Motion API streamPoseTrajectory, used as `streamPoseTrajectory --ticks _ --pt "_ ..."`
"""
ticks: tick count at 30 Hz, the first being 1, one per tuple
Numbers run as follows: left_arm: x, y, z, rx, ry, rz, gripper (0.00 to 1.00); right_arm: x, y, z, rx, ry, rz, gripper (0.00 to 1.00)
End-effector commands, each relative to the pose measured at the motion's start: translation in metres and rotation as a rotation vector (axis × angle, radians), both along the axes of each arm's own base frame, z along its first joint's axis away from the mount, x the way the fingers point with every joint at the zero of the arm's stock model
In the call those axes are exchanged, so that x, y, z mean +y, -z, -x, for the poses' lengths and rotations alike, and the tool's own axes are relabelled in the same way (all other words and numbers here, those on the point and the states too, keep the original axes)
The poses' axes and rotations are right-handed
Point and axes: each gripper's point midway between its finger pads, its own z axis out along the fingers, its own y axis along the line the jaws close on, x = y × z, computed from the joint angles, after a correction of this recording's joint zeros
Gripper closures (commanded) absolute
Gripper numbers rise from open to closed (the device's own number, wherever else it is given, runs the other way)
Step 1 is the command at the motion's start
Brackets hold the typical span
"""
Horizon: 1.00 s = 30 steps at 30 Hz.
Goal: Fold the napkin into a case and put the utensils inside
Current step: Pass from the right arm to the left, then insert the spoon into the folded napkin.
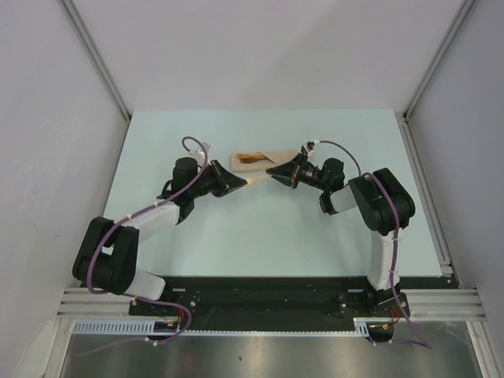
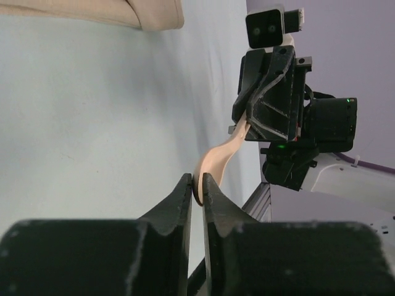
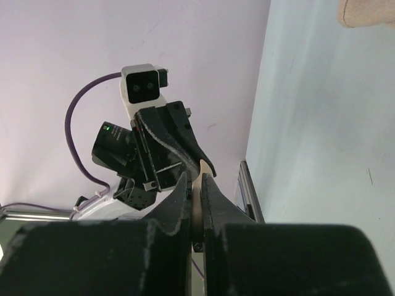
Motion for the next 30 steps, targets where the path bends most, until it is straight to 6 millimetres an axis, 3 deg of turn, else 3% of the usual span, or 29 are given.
streamPoseTrajectory --ticks 1,3,4,6,7,8,9,10,11,14,15,16,19,25,30 --pt "-0.015 -0.034 -0.022 -0.091 0.015 0.086 0.92 0.0 -0.062 0.005 -0.277 0.001 -0.103 1.0" --pt "-0.015 -0.032 -0.027 -0.078 0.024 0.054 1.0 -0.002 -0.055 0.0 -0.265 -0.007 -0.069 0.93" --pt "-0.009 -0.026 -0.034 -0.068 0.015 0.013 1.0 -0.011 -0.042 -0.011 -0.201 0.009 -0.016 0.83" --pt "0.002 -0.022 -0.047 -0.071 0.044 -0.123 1.0 -0.023 -0.028 -0.025 -0.243 0.019 0.103 0.73" --pt "0.011 -0.012 -0.056 -0.051 0.048 -0.153 1.0 -0.032 -0.005 -0.031 -0.134 0.021 0.182 0.66" --pt "0.016 -0.01 -0.06 -0.043 0.064 -0.163 1.0 -0.049 -0.015 -0.047 -0.161 0.064 0.224 0.62" --pt "0.018 -0.016 -0.066 -0.063 0.093 -0.17 1.0 -0.056 -0.007 -0.054 -0.245 0.065 0.315 0.59" --pt "0.026 -0.014 -0.07 -0.052 0.113 -0.164 1.0 -0.066 0.016 -0.054 -0.12 0.044 0.393 0.58" --pt "0.031 -0.008 -0.076 -0.024 0.12 -0.179 1.0 -0.08 0.02 -0.064 -0.13 0.072 0.442 0.56" --pt "0.045 0.004 -0.088 0.002 0.159 -0.194 1.0 -0.103 0.024 -0.08 -0.135 0.107 0.476 0.6" --pt "0.048 0.009 -0.088 0.012 0.183 -0.216 1.0 -0.118 0.026 -0.093 -0.129 0.14 0.499 0.62" --pt "0.05 0.012 -0.09 0.024 0.195 -0.233 1.0 -0.125 0.041 -0.093 -0.108 0.129 0.555 0.67" --pt "0.053 0.024 -0.103 0.047 0.204 -0.274 1.0 -0.146 0.054 -0.115 -0.099 0.167 0.633 0.85" --pt "0.053 0.039 -0.126 0.067 0.184 -0.295 1.0 -0.157 0.077 -0.14 -0.082 0.184 0.712 0.94" --pt "0.05 0.055 -0.135 0.099 0.18 -0.315 1.0 -0.155 0.094 -0.142 -0.055 0.171 0.758 0.96"
